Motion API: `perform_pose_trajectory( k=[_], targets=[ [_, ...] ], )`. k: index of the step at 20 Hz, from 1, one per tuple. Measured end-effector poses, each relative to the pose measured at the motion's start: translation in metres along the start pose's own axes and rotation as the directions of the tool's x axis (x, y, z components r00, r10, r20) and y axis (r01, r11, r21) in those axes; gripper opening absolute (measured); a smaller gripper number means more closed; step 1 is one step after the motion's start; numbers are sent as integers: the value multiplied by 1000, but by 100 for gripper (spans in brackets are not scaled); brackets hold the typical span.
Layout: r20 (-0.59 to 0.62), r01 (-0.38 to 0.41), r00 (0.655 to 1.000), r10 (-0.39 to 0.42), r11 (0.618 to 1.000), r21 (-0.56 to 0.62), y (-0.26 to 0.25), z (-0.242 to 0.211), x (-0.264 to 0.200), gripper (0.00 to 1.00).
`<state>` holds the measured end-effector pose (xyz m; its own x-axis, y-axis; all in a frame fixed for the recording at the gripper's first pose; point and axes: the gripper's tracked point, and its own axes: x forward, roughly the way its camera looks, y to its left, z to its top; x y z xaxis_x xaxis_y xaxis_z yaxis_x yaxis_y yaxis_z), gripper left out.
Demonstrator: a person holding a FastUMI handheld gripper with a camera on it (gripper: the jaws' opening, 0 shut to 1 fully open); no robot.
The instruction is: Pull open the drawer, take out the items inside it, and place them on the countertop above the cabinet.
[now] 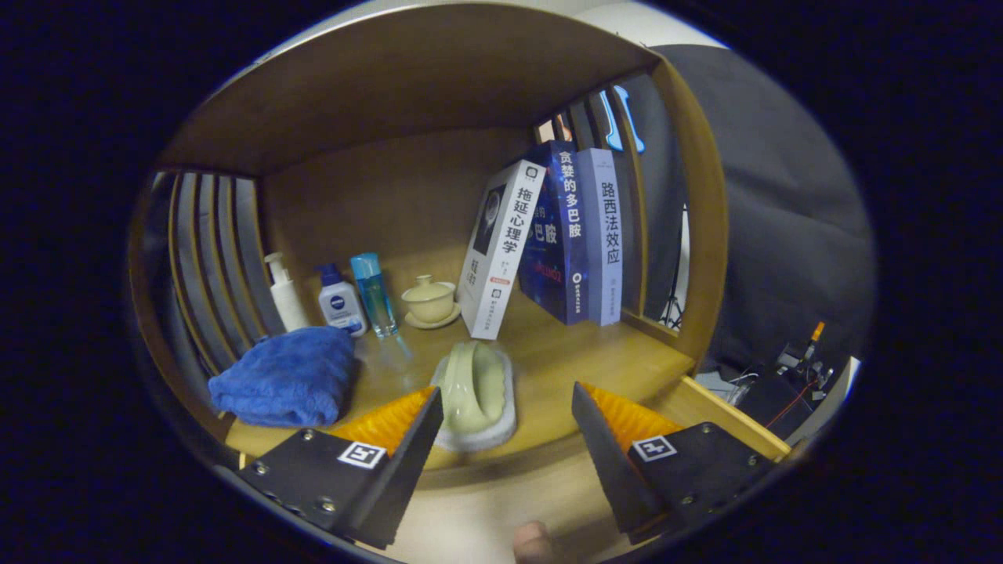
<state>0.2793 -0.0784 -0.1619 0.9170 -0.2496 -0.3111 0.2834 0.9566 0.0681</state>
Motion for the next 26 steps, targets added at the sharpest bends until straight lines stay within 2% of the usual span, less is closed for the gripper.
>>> perform_pose_trajectory(
  k=[6, 11, 14, 16, 18, 21, 26],
  targets=[
    [46, -82, 996, 83, 996, -34, -3, -10, -90, 98],
    [70, -163, 984, 162, 987, 10, -2, -22, -163, 99],
    [106, -154, 983, 152, 988, 9, -17, -42, -197, 98],
    [111, -117, 987, 117, 993, -4, -33, -65, -208, 98],
    [90, -113, 989, 114, 994, -12, -40, -94, -211, 98],
    [61, -127, 990, 129, 991, -34, -44, -129, -211, 99],
    [30, -168, 985, 170, 984, -59, -29, -162, -202, 99]
  ],
)
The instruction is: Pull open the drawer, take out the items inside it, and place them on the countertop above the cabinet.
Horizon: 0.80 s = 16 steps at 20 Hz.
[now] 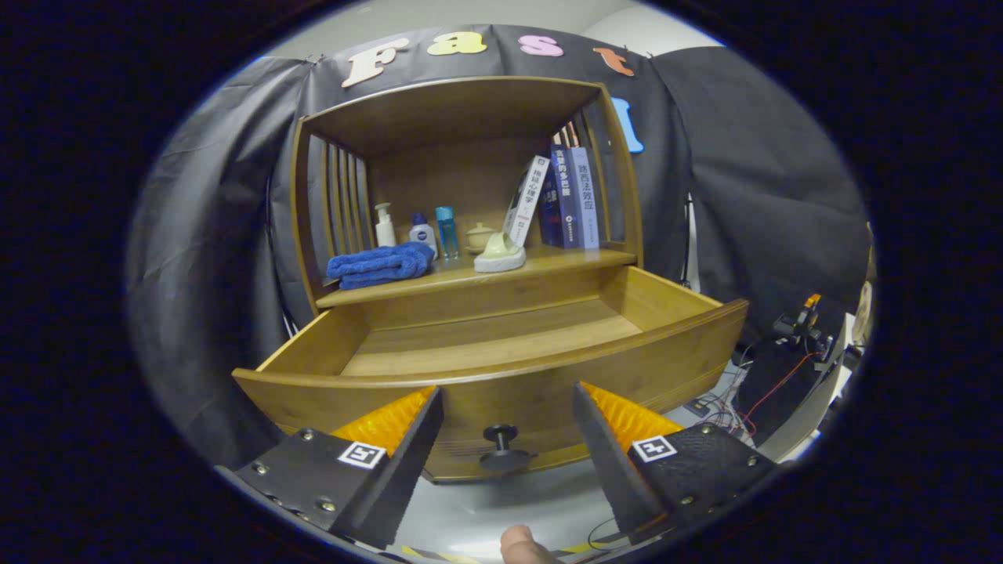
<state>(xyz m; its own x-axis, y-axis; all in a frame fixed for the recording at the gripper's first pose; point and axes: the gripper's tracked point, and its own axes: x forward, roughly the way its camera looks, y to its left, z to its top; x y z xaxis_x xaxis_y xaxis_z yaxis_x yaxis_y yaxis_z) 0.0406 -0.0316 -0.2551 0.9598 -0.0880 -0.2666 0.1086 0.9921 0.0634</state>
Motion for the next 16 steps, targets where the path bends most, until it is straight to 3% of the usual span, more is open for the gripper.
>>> perform_pose_trajectory(
  k=[2, 6, 16],
  targets=[
    [-19, 14, 1000, -14, 1000, -27, -1, -13, 7, 99],
    [-42, -73, 997, 71, 996, -48, 19, -31, 16, 98],
    [-28, -82, 996, 81, 995, -60, 23, -34, 38, 99]
  ],
)
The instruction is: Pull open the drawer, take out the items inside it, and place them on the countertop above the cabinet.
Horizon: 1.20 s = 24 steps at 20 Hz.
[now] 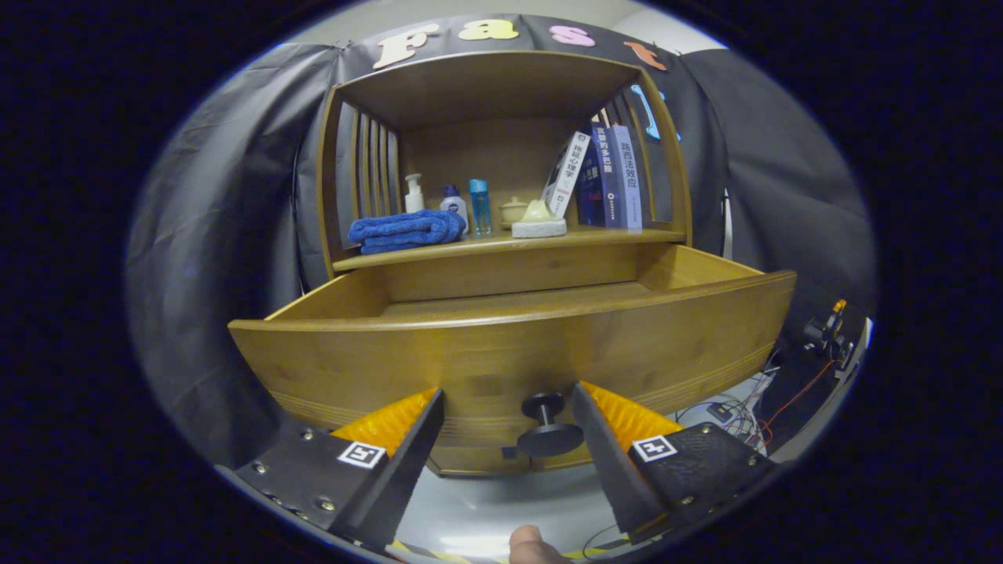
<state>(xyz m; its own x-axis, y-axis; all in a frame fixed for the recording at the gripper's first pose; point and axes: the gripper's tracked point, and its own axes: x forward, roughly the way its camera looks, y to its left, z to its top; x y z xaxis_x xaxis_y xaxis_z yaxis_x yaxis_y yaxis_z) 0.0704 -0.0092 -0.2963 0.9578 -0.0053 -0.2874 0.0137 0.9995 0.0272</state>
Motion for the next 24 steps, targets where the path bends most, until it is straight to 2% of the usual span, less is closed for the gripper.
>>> perform_pose_trajectory(
  k=[6, 24],
  targets=[
    [-4, -16, 1000, 16, 1000, 13, -1, 6, 19, 99],
    [-29, -2, 1000, 3, 999, 42, 10, 36, 110, 100]
  ],
)
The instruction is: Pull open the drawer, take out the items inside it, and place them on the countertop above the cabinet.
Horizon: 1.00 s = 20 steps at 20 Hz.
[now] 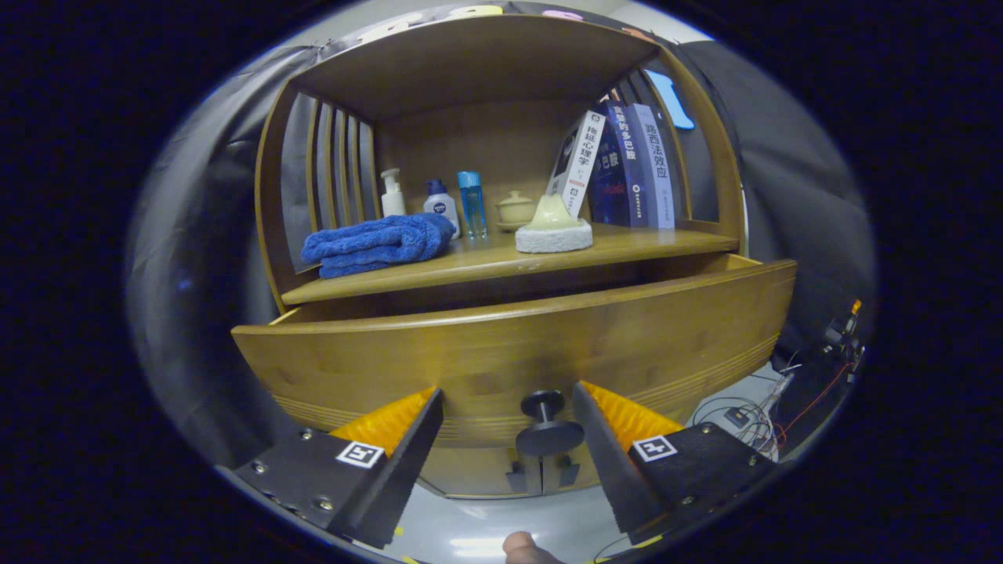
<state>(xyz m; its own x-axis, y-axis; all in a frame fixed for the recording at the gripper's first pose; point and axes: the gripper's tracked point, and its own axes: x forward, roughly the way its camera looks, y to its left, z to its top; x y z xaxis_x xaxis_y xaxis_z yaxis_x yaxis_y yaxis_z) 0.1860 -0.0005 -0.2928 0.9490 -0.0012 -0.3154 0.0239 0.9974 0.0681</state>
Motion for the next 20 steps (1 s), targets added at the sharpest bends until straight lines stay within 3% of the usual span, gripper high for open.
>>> perform_pose_trajectory(
  k=[20],
  targets=[
    [-62, -29, 998, 33, 998, 64, 1, 18, 62, 100]
  ],
)
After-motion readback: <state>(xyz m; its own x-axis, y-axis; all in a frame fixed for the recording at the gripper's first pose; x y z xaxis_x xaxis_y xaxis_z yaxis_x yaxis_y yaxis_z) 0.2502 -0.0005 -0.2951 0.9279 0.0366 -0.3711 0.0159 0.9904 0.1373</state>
